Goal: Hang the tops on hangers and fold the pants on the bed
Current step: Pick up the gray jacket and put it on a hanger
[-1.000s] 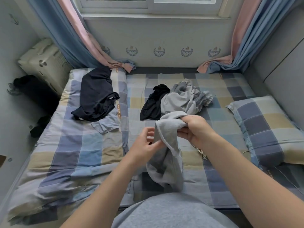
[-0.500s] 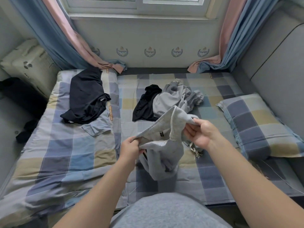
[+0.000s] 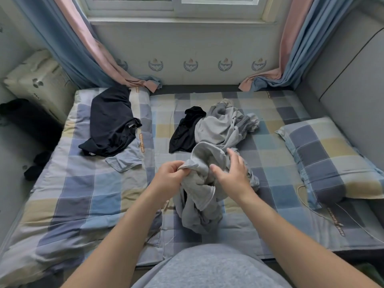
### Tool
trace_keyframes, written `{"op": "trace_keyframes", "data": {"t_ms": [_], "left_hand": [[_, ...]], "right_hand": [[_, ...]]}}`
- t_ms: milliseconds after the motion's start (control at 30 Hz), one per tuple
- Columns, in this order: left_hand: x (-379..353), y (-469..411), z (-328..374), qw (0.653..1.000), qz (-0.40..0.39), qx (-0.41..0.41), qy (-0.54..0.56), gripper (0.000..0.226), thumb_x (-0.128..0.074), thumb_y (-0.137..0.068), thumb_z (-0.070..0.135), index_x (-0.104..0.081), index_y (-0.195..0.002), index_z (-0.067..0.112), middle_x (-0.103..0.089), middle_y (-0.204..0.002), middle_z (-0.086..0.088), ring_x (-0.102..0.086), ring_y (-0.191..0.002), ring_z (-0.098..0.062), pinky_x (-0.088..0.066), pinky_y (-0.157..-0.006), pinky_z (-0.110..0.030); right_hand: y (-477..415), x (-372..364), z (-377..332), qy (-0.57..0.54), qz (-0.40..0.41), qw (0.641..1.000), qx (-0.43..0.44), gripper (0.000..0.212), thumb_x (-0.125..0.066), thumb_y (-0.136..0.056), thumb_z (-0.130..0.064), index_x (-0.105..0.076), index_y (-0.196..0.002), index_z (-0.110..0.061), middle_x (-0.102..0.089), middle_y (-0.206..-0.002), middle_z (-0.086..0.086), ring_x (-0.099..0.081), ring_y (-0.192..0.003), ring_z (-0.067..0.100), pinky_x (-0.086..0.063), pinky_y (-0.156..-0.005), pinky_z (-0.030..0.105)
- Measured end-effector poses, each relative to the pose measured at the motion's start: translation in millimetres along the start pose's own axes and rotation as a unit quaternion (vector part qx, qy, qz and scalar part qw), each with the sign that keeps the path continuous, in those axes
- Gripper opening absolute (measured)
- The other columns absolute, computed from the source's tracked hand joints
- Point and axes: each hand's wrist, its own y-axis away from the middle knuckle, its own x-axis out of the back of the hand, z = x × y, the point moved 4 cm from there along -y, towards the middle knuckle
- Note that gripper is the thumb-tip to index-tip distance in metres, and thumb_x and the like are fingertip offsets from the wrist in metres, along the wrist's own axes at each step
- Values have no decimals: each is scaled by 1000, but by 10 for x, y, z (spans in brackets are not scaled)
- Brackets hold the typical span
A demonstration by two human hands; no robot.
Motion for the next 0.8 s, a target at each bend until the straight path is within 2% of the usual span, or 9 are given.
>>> {"op": "trace_keyframes", "data": {"t_ms": [100, 167, 233, 333, 433, 500, 567, 700, 800], "left_hand": [[19, 97, 113, 990, -75, -32, -113, 23, -59, -93, 27, -74, -79, 16, -58, -72, -2, -48, -71, -17, -37, -66, -35], [-25, 129, 154, 983, -112, -28, -142, 36, -59, -88, 37, -70, -88, 2, -54, -76, -8, -43, -73, -21, -32, -67, -39], [-36, 121, 187, 983, -105, -32, -145, 45, -58, -87, 38, -66, -93, -7, -53, -78, -11, -43, -75, -22, -32, -69, -40], [27, 114, 211, 984, -69, -44, -156, 45, -56, -89, 36, -66, -93, -8, -57, -79, -11, -48, -76, -20, -36, -71, -38], [203, 92, 154, 985, 0, -45, -165, 31, -58, -95, 25, -67, -89, -4, -52, -74, -7, -44, -71, -17, -33, -68, -36], [333, 75, 76, 987, 62, -22, -148, 23, -58, -98, 18, -70, -87, 1, -54, -74, -8, -47, -71, -18, -35, -67, -35], [429, 61, -22, 986, 121, 17, -116, 21, -57, -100, 15, -74, -90, 6, -61, -79, -10, -53, -75, -20, -40, -69, -35], [444, 27, -159, 983, 154, 80, -58, 28, -56, -102, 18, -69, -97, -6, -58, -82, -15, -49, -77, -24, -37, -69, -37], [446, 1, -191, 981, 148, 117, 36, 22, -53, -102, 7, -70, -96, -5, -70, -88, -20, -67, -72, -28, -54, -64, -35]], "right_hand": [[-178, 63, -154, 146, -13, 985, 93, 88, -68, -85, -46, -15, -155, -41, -7, -166, -5, -1, -153, 22, -10, -122, 54], [-300, 18, -265, 291, -79, 942, 147, 88, -68, -82, -42, -17, -152, -47, -7, -166, -6, 3, -153, 22, 4, -119, 59], [-367, -86, -304, 421, -185, 876, 143, 77, -68, -80, -38, -31, -147, -44, -30, -157, -3, -12, -150, 26, 13, -113, 67], [-307, -173, -248, 507, -311, 803, 44, 47, -70, -78, -32, -55, -123, -30, -60, -117, 3, -40, -132, 35, 4, -109, 74], [-220, -175, -123, 447, -293, 845, 22, 12, -60, -85, -15, -56, -94, -23, -62, -103, 3, -57, -111, 32, -33, -106, 58], [-222, -105, -3, 372, -212, 903, 11, 16, -51, -84, -6, -58, -89, -19, -65, -104, 7, -62, -99, 32, -51, -85, 41], [-233, 2, 149, 311, -127, 942, -19, 21, -48, -81, -1, -59, -89, -17, -63, -98, 8, -62, -93, 33, -47, -70, 35], [-234, 104, 418, 183, -53, 980, -61, 30, -48, -82, 4, -69, -87, -16, -65, -88, 10, -55, -83, 29, -42, -69, 31], [-204, 113, 535, -108, -36, 984, -136, 31, -49, -90, 11, -72, -87, -10, -68, -84, 11, -62, -76, 23, -51, -66, 29]]}}
